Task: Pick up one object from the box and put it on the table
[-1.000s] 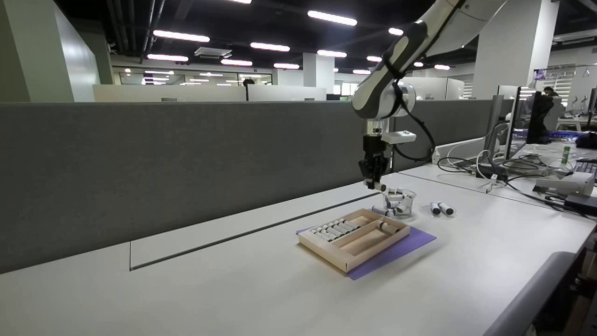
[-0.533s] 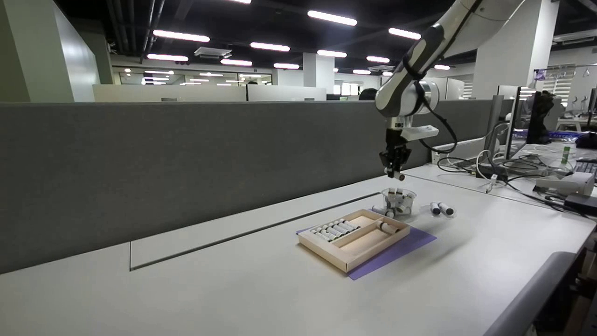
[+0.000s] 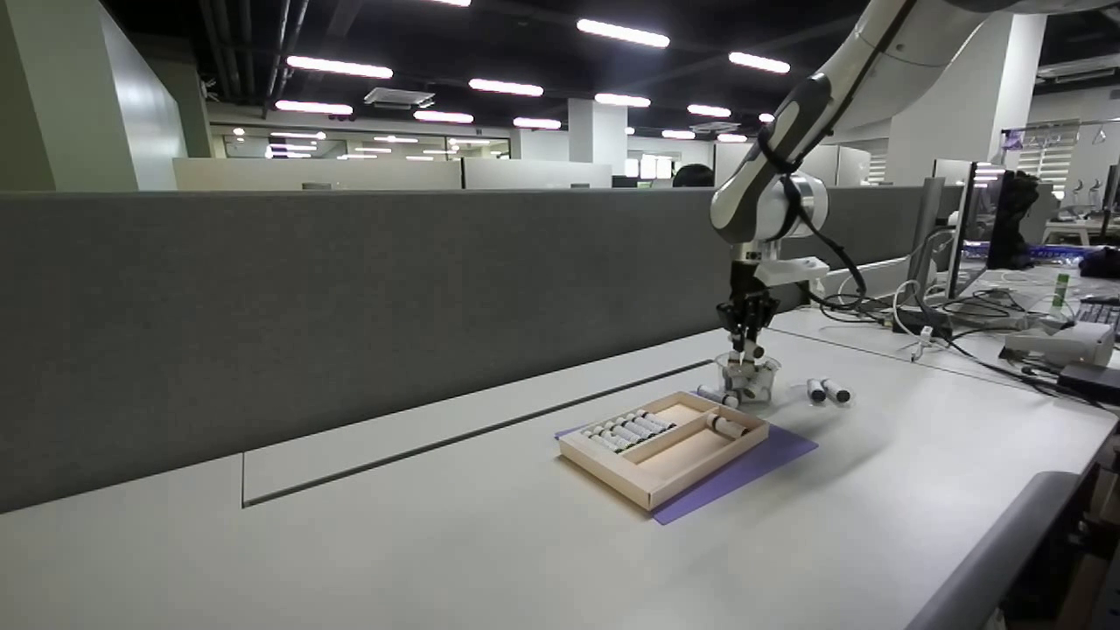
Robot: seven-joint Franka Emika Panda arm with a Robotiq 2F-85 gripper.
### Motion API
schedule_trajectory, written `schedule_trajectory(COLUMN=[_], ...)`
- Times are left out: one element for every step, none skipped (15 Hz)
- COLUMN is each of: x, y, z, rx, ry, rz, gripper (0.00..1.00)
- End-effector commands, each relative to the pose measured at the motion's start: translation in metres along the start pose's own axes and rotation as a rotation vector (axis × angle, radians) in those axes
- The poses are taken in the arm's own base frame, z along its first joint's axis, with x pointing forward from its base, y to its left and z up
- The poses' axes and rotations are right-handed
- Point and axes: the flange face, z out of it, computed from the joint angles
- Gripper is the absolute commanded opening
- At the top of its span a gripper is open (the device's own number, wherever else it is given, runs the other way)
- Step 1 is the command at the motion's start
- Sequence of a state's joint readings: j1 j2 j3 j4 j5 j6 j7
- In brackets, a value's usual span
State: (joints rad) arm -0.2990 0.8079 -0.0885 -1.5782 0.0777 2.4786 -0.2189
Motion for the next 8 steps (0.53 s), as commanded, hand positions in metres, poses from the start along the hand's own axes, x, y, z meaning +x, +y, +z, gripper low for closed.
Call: schedule_trajectory(x=[-0.001, -0.001, -0.001, -0.001, 0.0, 0.002, 0.004, 0.006], y=[-0.014, -0.017, -0.02, -0.022, -0.022, -0.022, -0.02, -0.018], z=[0.006, 0.007, 0.006, 0.005, 0.002, -0.001, -0.007, -0.015], rx=[0.01, 0.013, 0.016, 0.015, 0.016, 0.018, 0.021, 0.029], ry=[-0.017, -0.019, -0.028, -0.032, -0.032, -0.027, -0.017, -0.01], rz=[0.03, 0.028, 0.021, 0.02, 0.019, 0.022, 0.027, 0.032], gripper=[0.05, 0.05, 0.05, 0.45, 0.46, 0.51, 0.6, 0.67])
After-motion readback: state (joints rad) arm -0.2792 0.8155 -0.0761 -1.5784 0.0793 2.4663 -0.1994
